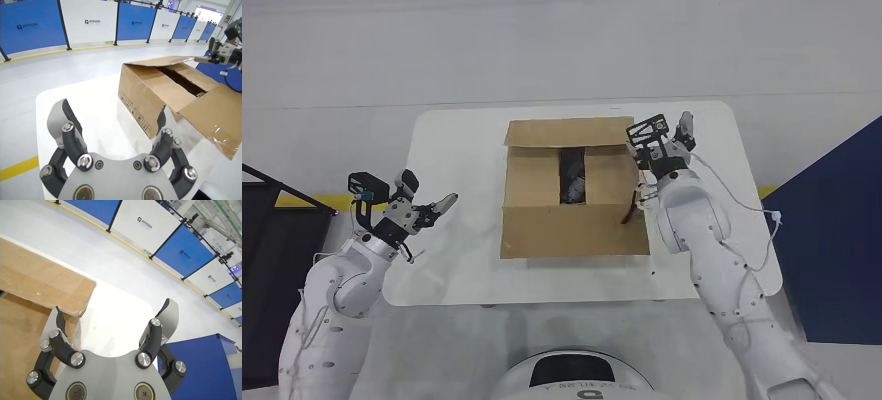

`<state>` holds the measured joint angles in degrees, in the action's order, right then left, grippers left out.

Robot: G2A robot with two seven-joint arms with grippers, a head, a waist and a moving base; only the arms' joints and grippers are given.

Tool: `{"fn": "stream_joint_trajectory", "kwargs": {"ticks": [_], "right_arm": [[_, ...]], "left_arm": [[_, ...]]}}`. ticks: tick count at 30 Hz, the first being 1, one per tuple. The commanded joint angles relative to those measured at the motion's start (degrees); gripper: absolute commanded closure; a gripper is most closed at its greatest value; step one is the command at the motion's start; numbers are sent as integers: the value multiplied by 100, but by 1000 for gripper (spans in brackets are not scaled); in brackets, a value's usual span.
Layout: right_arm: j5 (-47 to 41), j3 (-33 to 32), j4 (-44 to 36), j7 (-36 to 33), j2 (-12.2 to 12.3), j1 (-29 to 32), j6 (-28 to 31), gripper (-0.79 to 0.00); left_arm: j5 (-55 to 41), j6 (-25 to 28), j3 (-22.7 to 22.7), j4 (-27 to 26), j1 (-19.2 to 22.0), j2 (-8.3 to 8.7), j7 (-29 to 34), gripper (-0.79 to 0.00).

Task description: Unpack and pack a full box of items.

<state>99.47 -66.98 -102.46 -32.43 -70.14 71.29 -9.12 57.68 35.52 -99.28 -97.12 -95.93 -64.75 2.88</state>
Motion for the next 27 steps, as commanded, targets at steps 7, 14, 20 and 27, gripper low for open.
{"fn": "stream_joint_trajectory", "kwargs": {"ticks": [7,14,20,27], "right_arm": [[154,271,45,-226,-108,-514,271,-785],[732,671,531,-616,-277,-1297,-10,-785],[1450,1283,1527,-1404,-564,-2269,-638,-785],[1128,2094,3065,-2490,-1037,-3479,42,-785]], "left_arm": [[0,0,0,0,0,0,0,-785],[0,0,0,0,0,0,0,-785],[0,0,0,0,0,0,0,-785],[0,0,0,0,0,0,0,-785]]}}
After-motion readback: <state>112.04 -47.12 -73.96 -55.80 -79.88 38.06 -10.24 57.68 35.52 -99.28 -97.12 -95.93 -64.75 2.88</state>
